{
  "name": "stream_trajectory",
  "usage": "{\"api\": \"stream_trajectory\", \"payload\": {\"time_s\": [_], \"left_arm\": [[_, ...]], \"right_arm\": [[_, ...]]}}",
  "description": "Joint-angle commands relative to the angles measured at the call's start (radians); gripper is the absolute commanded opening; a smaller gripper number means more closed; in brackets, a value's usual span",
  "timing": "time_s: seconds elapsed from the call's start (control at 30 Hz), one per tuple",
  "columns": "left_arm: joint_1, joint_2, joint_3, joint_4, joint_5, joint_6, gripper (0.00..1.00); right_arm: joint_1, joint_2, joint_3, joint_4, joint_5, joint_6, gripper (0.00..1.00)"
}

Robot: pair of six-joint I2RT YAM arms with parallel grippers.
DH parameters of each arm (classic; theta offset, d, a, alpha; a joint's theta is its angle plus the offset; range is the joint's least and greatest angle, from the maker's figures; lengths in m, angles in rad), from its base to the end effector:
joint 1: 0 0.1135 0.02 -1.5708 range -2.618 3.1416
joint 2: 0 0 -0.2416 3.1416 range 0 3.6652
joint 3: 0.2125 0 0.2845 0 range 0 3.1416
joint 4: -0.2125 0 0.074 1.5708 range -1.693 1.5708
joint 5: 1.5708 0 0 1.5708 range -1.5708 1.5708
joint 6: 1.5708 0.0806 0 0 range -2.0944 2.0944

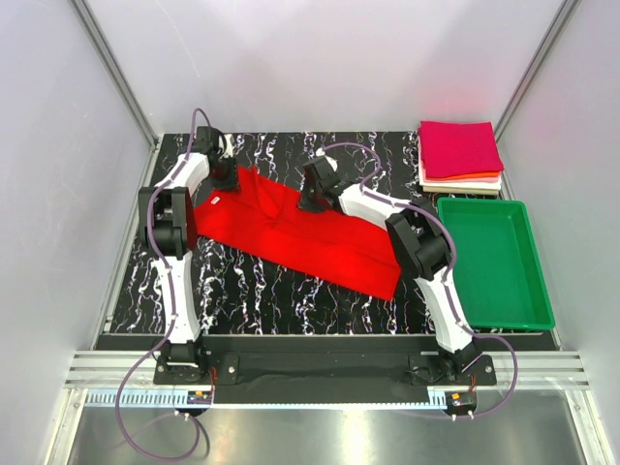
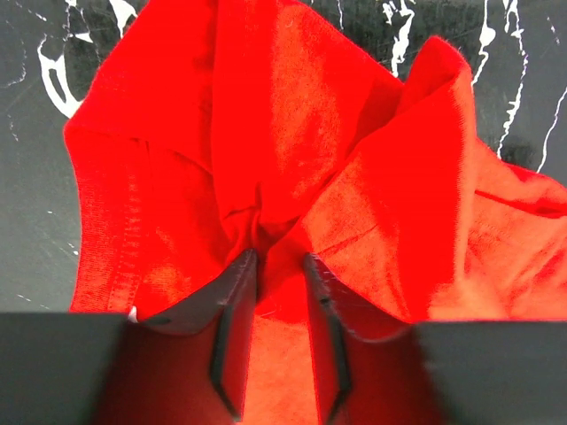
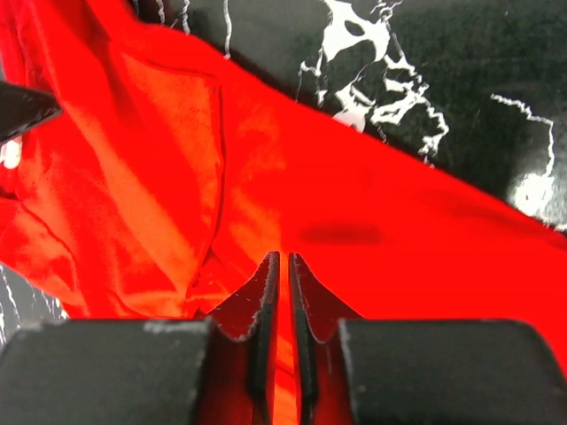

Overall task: Fold and stack the t-shirts
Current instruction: Fold the tshirt

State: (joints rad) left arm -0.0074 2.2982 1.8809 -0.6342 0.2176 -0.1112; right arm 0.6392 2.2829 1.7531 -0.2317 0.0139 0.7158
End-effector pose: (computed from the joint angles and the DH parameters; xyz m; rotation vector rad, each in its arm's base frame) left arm 0.5348 -0.0214 0.1035 -0.0599 2.6182 -0.3267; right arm 0.4502 0.3332 0.1010 0.1002 2.4250 0.6384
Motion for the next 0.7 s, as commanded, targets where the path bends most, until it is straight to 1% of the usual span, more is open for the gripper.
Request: {"api": "stream_trajectory", "payload": {"time_s": [0.0, 0.07, 0.1, 0.2, 0.27, 0.3, 0.33, 0.4, 0.43, 0.5, 0.57, 0.63, 0.67], "left_arm": [[0.006, -0.023, 0.038, 0.018, 0.032, 0.045, 0.29], [0.006, -0.028, 0.029, 0.013, 0.028, 0.047, 0.21], [0.006, -0.037, 0.026, 0.011, 0.023, 0.048, 0.14], [0.006, -0.052, 0.017, 0.007, 0.003, 0.044, 0.08], [0.006, -0.062, 0.014, -0.008, -0.027, 0.032, 0.08], [0.027, -0.069, 0.012, -0.012, -0.029, 0.027, 0.11], [0.03, -0.074, 0.004, -0.012, -0.027, 0.024, 0.17], [0.035, -0.089, -0.005, -0.012, -0.024, 0.021, 0.18], [0.037, -0.094, -0.012, -0.01, -0.017, 0.021, 0.16], [0.038, -0.101, -0.019, -0.013, -0.02, 0.024, 0.15], [0.04, -0.112, -0.028, -0.016, -0.023, 0.03, 0.17], [0.04, -0.117, -0.035, -0.016, -0.024, 0.034, 0.22], [0.041, -0.118, -0.037, -0.016, -0.021, 0.035, 0.18]], "right_arm": [[-0.025, 0.033, 0.049, 0.026, -0.003, 0.033, 0.14], [-0.027, 0.049, 0.048, 0.028, -0.003, 0.039, 0.13], [-0.03, 0.053, 0.045, 0.025, -0.002, 0.039, 0.13], [-0.036, 0.067, 0.036, 0.026, 0.001, 0.042, 0.12], [-0.045, 0.075, 0.029, 0.025, 0.003, 0.048, 0.12], [-0.049, 0.078, 0.025, 0.026, 0.003, 0.053, 0.12], [-0.053, 0.082, 0.023, 0.026, 0.003, 0.056, 0.11], [-0.056, 0.086, 0.02, 0.026, 0.004, 0.056, 0.11], [-0.056, 0.089, 0.02, 0.025, 0.003, 0.056, 0.11], [-0.059, 0.092, 0.019, 0.026, 0.003, 0.056, 0.11], [-0.061, 0.096, 0.019, 0.025, 0.003, 0.057, 0.1], [-0.062, 0.096, 0.017, 0.025, 0.0, 0.057, 0.1], [-0.061, 0.095, 0.019, 0.026, 0.003, 0.059, 0.1]]}}
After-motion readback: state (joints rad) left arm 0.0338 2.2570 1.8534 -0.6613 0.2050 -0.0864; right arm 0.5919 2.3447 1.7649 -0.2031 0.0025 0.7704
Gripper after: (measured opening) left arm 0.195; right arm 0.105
